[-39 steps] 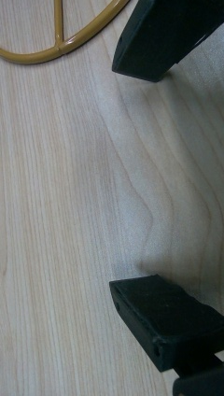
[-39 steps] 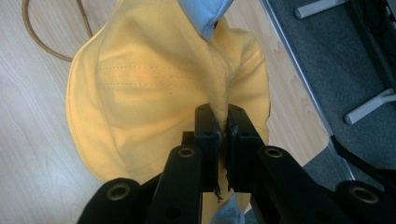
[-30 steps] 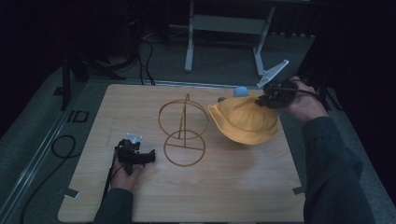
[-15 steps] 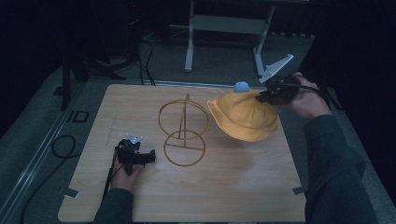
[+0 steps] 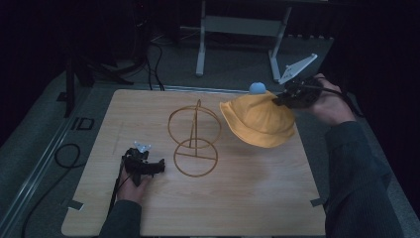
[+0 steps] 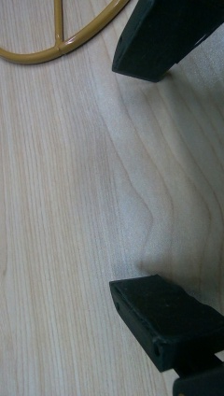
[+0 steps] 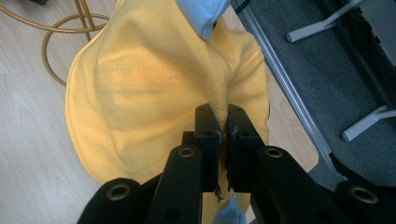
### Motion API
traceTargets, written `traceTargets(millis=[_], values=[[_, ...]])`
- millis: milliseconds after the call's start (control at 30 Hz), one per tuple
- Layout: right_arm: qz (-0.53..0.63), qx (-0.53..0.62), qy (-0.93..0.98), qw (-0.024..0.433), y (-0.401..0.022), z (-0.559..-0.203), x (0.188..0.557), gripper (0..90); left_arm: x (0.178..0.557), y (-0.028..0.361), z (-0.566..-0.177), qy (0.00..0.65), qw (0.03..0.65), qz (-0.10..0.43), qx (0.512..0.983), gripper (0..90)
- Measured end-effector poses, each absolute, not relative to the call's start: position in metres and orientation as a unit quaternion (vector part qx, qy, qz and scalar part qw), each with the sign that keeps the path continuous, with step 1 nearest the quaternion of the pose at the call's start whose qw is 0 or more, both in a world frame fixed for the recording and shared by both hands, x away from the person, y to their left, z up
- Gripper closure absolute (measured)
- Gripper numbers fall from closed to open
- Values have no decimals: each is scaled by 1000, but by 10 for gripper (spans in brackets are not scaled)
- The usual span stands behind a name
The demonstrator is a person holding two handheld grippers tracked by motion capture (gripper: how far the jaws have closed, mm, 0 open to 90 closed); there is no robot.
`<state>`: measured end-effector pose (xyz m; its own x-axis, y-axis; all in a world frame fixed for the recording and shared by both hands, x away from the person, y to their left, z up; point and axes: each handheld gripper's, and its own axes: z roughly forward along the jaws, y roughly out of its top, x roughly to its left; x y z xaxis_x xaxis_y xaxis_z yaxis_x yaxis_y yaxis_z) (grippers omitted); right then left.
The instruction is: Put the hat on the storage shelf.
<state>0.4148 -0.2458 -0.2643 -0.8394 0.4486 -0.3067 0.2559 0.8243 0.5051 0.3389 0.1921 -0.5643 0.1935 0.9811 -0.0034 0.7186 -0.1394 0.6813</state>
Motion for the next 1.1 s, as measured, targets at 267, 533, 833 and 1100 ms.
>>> traceTargets(millis=[267, 533, 833, 1100], values=[[247, 183, 928, 211, -244, -255, 411, 851, 339, 192, -564, 591, 284, 232, 718, 4], [259, 177, 925, 213, -239, -248, 409, 852, 339, 192, -564, 591, 284, 232, 718, 4], [265, 169, 925, 213, -230, -245, 410, 852, 339, 192, -564, 591, 284, 232, 718, 4], [278, 161, 923, 212, -222, -241, 409, 852, 339, 192, -564, 591, 284, 232, 718, 4]])
